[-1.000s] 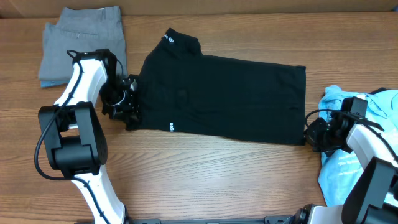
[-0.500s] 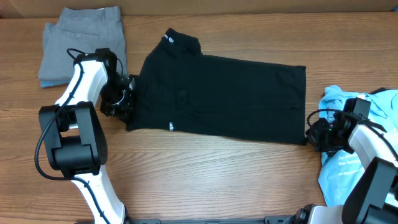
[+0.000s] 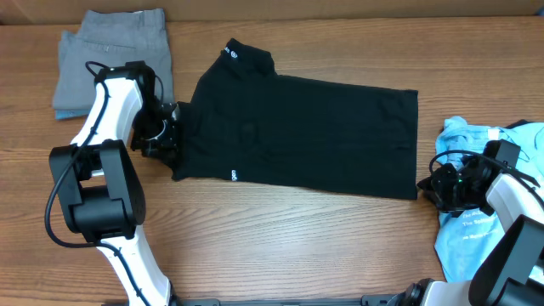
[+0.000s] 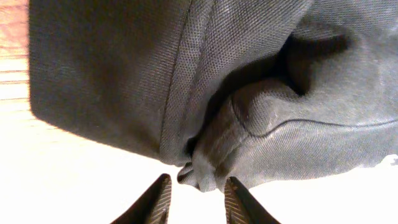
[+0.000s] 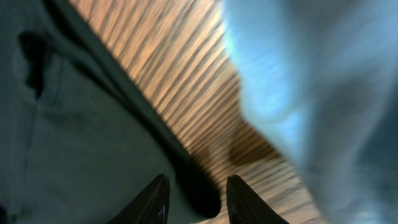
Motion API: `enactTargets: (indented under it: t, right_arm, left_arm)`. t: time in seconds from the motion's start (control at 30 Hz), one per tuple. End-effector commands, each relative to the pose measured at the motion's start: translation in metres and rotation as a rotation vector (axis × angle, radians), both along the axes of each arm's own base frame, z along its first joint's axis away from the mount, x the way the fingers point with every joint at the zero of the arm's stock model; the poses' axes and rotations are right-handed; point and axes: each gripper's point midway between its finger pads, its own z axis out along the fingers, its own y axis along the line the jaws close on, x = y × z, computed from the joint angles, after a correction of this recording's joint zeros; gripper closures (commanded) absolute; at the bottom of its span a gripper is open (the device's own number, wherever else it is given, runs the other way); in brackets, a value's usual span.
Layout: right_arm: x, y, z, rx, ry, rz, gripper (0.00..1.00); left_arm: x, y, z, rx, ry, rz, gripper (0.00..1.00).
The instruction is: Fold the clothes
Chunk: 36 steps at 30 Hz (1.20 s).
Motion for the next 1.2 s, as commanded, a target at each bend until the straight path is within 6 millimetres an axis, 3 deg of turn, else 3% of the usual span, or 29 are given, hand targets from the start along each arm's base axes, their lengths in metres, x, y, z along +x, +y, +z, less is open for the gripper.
enactTargets:
  t: [0.0,0.13,0.37,0.53,0.67,0.73,0.87,1.17]
  right_arm:
    - [0.018,0.009,0.019,0.045,-0.119,0.095,0.66]
    - [0.037,0.017,0.028,0.041,-0.228,0.178,0.62]
    - [0.043,0.028,0.012,-0.065,-0.179,0.256,0.62]
    - [0.024,-0.003,-0.019,-0.246,0.036,0.122,0.61]
    - [0.021,-0.001,-0.025,-0.232,0.059,0.123,0.61]
    - [0.020,0.003,-0.024,-0.210,0.059,0.127,0.69]
    - [0.014,0.010,-0.024,-0.173,0.078,0.134,0.96]
    - [0.004,-0.017,-0.013,-0.170,0.142,-0.029,0.96]
  left_arm:
    - [0.010,0.002,0.009,-0.009,-0.032,0.007,0.63]
    - [0.017,-0.001,0.013,-0.028,-0.054,0.010,0.56]
    - [0.029,-0.017,0.014,-0.114,-0.109,0.018,0.49]
    - [0.028,-0.025,0.008,-0.115,-0.108,-0.002,0.47]
    - [0.027,-0.030,0.007,-0.116,-0.104,-0.018,0.47]
    - [0.028,-0.031,0.007,-0.117,-0.107,-0.021,0.47]
    - [0.029,-0.032,0.007,-0.116,-0.113,-0.024,0.47]
    - [0.029,-0.033,0.007,-0.117,-0.113,-0.026,0.47]
